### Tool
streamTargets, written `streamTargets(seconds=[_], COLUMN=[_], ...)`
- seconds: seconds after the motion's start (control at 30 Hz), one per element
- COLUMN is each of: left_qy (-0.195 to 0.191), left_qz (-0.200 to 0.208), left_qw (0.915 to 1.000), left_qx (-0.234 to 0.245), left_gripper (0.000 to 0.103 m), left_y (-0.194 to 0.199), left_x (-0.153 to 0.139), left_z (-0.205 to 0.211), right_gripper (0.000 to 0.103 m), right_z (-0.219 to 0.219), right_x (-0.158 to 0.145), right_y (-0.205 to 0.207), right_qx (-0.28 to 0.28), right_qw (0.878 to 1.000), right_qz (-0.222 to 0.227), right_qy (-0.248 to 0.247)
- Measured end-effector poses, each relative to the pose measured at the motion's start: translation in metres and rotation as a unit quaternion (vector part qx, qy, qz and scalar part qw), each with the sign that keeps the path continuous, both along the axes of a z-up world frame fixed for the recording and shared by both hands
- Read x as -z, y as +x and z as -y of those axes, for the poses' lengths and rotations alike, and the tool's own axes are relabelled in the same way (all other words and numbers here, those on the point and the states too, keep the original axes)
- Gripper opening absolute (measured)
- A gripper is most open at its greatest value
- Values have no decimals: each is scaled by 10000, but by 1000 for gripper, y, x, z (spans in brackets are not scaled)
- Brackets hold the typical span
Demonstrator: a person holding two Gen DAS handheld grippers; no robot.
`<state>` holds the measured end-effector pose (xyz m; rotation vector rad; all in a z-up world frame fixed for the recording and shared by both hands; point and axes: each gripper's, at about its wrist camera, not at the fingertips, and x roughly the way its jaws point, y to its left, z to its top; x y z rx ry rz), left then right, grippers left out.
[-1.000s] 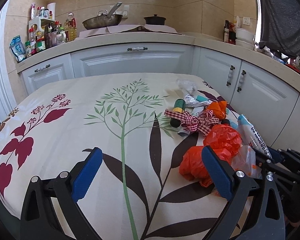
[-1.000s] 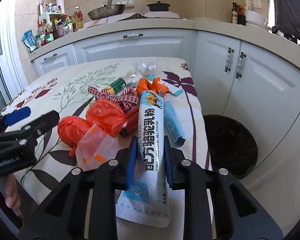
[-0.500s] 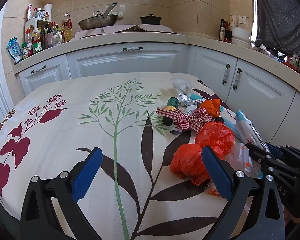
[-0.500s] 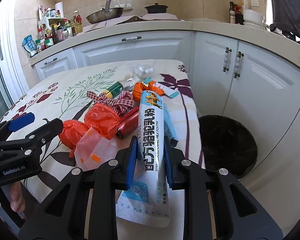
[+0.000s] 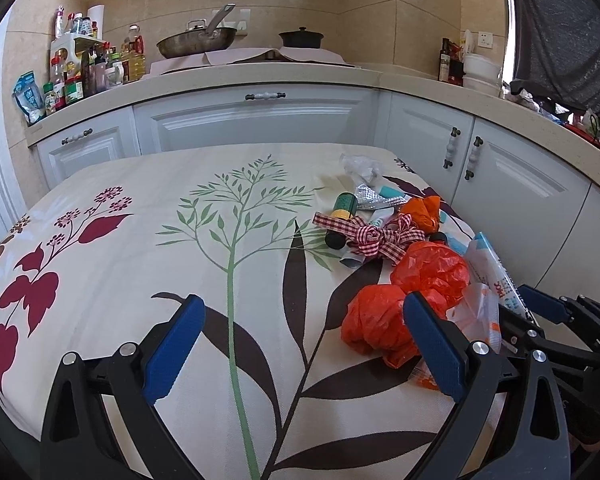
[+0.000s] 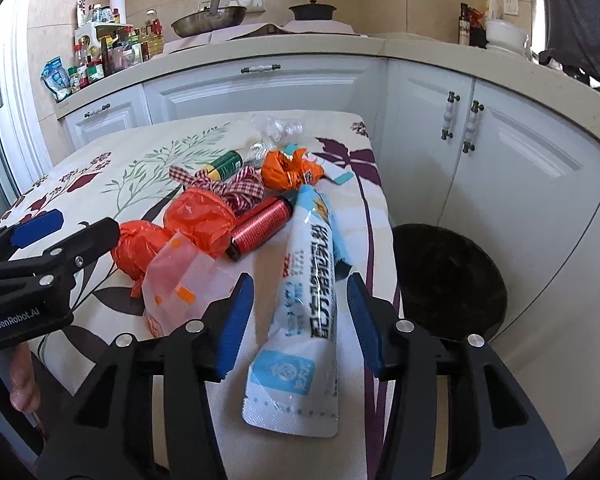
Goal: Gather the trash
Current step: 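Lift the packet with the right gripper while the left gripper grasps the clear plastic bag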
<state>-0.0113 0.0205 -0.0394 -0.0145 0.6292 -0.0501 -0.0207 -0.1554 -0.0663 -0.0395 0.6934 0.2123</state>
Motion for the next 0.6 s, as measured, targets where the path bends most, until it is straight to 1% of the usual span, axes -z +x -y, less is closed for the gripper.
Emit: streamTargets(seconds=[0.03, 0.13, 0.3, 0.6], left_qy=[0, -12, -47, -178], left_qz=[-1, -11, 3, 72], left_qw=[10000, 10000, 10000, 9995], left_qx=[6, 7, 46, 260], left_gripper=[96, 96, 96, 96], left_y=[0, 1, 0, -9], left_x=[0, 0, -2, -7], left_z=[0, 0, 1, 18], right_gripper=[30, 29, 28, 28], right_z=[0, 1, 3, 23], right_x=[1, 0, -10, -21], right_y=[1, -1, -5, -10], right_qx=[-29, -61, -64, 79], right_qw=[10000, 10000, 9998, 9992], right_qz=[-32, -17, 134, 312], right_qy=[1, 67, 116, 227])
